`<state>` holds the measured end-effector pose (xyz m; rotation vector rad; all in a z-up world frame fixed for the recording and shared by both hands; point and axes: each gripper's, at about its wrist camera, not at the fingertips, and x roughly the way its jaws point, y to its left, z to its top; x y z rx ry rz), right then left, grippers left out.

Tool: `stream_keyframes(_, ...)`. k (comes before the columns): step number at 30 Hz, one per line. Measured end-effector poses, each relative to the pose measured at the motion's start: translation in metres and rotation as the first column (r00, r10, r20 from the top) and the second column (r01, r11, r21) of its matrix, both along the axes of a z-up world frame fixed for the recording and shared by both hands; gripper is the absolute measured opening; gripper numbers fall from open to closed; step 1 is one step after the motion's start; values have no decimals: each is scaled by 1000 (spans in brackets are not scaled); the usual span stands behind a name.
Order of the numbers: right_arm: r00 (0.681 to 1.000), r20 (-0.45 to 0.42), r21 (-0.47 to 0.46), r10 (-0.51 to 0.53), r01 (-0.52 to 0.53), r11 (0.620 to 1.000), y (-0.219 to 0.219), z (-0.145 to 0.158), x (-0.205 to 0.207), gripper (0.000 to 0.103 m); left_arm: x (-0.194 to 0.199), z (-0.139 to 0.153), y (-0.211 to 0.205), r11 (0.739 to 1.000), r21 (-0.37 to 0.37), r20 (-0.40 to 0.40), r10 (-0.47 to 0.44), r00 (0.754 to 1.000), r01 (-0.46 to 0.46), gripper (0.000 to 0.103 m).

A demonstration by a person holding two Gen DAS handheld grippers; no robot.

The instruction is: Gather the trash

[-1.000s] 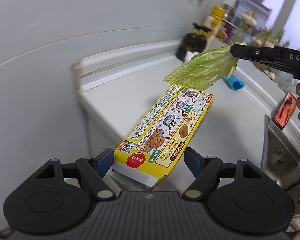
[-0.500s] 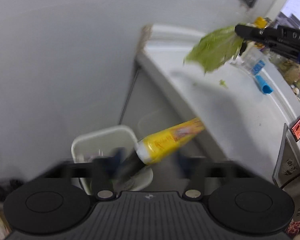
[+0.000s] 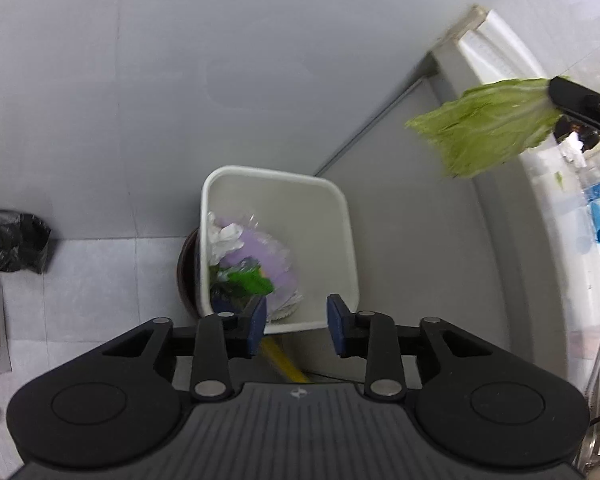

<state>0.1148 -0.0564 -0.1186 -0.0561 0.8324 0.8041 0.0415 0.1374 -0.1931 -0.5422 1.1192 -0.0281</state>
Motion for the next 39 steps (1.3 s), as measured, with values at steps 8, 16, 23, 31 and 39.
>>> stream_keyframes(8,991,-116,-121,-64,49,991,27,-60,11,17,-9,-11,6,999,6,-24,32,999,-32,57)
stream_keyframes(16,959,-185,-41,-214,210,977,15,-88,12,59,3,-14,4,993,70,-30,-96,995,98,70)
stream_keyframes(23,923,-124,-33,-365,364,931,11,-98,-46,71,20,-27,12,930,152,-26,-334,942,334,85)
stream_keyframes(31,803,-70,-45,-592,591,806,18,-130,-132,82,44,-44,24,767,254,-50,-597,800,589,91)
stream_keyframes(39,678,-134,-103,-723,716,690,15,-201,-179,89,63,-57,11,716,274,-20,-663,748,642,98)
